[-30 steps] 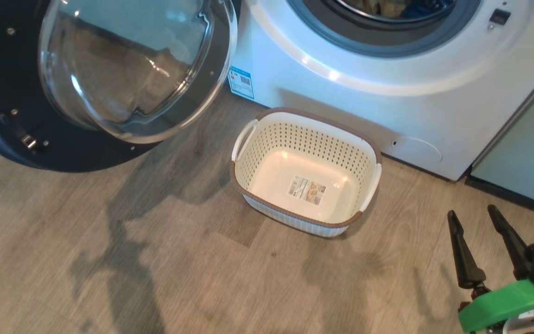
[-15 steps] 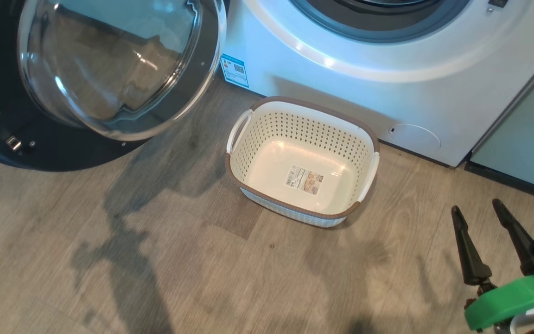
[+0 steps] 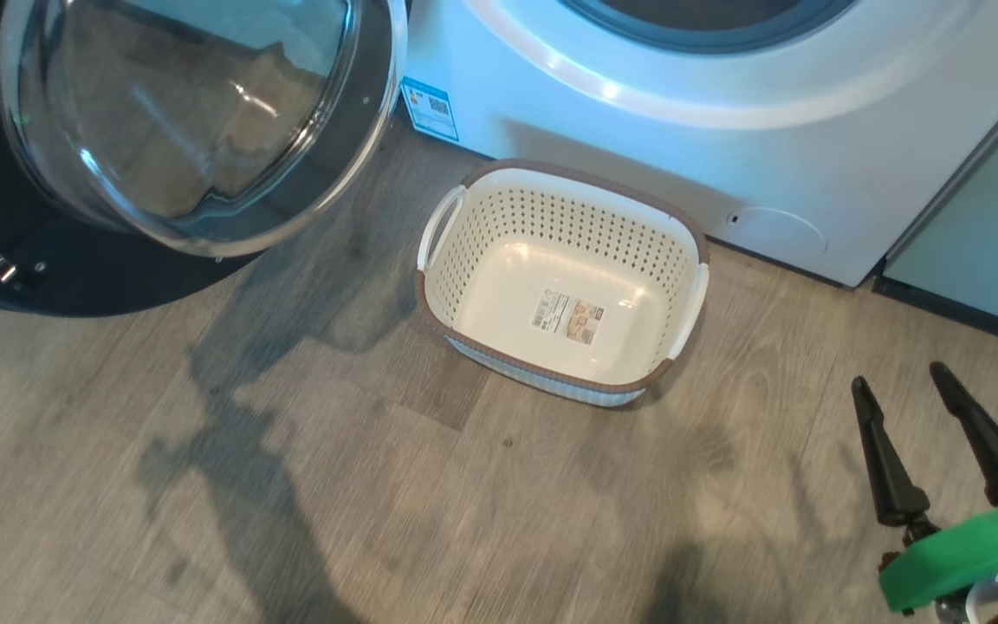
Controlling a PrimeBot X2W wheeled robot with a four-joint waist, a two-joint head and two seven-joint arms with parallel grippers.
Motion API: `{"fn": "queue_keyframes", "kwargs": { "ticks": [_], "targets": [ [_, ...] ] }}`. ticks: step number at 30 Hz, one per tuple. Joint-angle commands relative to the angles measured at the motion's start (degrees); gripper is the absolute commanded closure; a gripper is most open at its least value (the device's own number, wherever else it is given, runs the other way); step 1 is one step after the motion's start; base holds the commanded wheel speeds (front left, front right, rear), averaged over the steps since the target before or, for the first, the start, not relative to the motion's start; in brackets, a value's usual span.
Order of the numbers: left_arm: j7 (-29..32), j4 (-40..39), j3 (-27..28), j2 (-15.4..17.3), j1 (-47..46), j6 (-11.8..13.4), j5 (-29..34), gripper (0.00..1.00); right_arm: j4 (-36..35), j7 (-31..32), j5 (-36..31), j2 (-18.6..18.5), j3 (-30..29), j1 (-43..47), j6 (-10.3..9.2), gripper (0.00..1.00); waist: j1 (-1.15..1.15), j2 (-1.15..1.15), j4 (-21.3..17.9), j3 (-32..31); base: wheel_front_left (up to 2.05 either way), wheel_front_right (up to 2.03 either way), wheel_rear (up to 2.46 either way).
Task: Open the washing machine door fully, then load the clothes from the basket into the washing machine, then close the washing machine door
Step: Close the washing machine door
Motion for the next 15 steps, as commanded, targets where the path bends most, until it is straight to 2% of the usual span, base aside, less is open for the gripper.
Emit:
{"fn": "queue_keyframes", "kwargs": {
  "ticks": [1,15],
  "targets": [
    [-0.1,-1.4,1.3,3.3,-2.6,-0.4,1.4,1.00,-2.6,0.5,0.3,-1.6,1.0,-2.4,-0.16,0.00,0.00,0.00,-0.1,0.7,0.00,0.00,0.00],
    [3.9,-1.6,-0.5,2.8,-3.4,-0.4,1.7,1.00,-3.7,1.4,0.2,-2.0,0.5,-3.0,-0.16,0.00,0.00,0.00,0.7,2.9,0.00,0.00,0.00]
  ]
}}
